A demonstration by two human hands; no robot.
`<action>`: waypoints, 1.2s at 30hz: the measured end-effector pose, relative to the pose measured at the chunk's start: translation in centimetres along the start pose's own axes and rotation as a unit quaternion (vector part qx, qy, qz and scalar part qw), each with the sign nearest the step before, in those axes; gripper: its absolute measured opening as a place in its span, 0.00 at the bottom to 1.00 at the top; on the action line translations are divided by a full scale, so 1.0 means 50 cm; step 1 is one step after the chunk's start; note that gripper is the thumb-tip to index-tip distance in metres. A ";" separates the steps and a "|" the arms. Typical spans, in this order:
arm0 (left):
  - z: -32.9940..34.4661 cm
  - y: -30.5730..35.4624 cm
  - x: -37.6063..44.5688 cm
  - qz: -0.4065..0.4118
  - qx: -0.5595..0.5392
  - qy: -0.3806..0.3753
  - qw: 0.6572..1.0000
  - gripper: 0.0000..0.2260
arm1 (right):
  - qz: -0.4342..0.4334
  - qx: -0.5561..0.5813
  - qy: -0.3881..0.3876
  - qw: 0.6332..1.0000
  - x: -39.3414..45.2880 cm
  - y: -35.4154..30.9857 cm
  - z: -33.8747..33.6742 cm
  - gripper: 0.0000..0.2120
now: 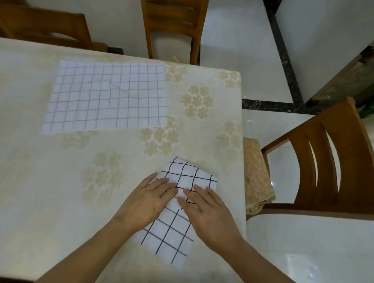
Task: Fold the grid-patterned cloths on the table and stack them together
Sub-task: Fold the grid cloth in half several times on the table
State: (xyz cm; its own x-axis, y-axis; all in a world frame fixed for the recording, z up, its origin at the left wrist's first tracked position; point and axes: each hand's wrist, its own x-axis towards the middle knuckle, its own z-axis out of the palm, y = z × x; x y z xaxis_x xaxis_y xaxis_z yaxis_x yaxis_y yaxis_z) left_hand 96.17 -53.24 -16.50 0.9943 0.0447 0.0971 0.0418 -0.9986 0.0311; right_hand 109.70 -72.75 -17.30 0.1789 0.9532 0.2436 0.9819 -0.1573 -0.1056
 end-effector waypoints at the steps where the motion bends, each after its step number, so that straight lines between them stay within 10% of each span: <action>1: 0.006 0.001 -0.015 -0.002 0.002 -0.008 1.000 0.17 | -0.003 -0.004 -0.003 1.000 -0.010 -0.013 0.006 0.22; 27: 0.009 0.072 -0.199 -0.065 -0.089 -0.156 0.982 0.26 | -0.022 0.095 -0.102 0.990 -0.126 -0.155 0.046 0.20; 36: 0.070 0.050 -0.011 -0.093 -0.052 -0.089 0.990 0.24 | 0.152 0.062 -0.082 0.983 -0.020 -0.029 0.092 0.28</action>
State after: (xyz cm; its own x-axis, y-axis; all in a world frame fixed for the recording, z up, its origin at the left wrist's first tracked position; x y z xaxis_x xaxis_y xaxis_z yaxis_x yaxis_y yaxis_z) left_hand 96.06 -55.87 -19.98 0.9722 0.2133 -0.0962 0.2251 -0.9649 0.1354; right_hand 107.83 -72.30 -21.81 0.4397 0.8978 0.0242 0.8678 -0.4178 -0.2691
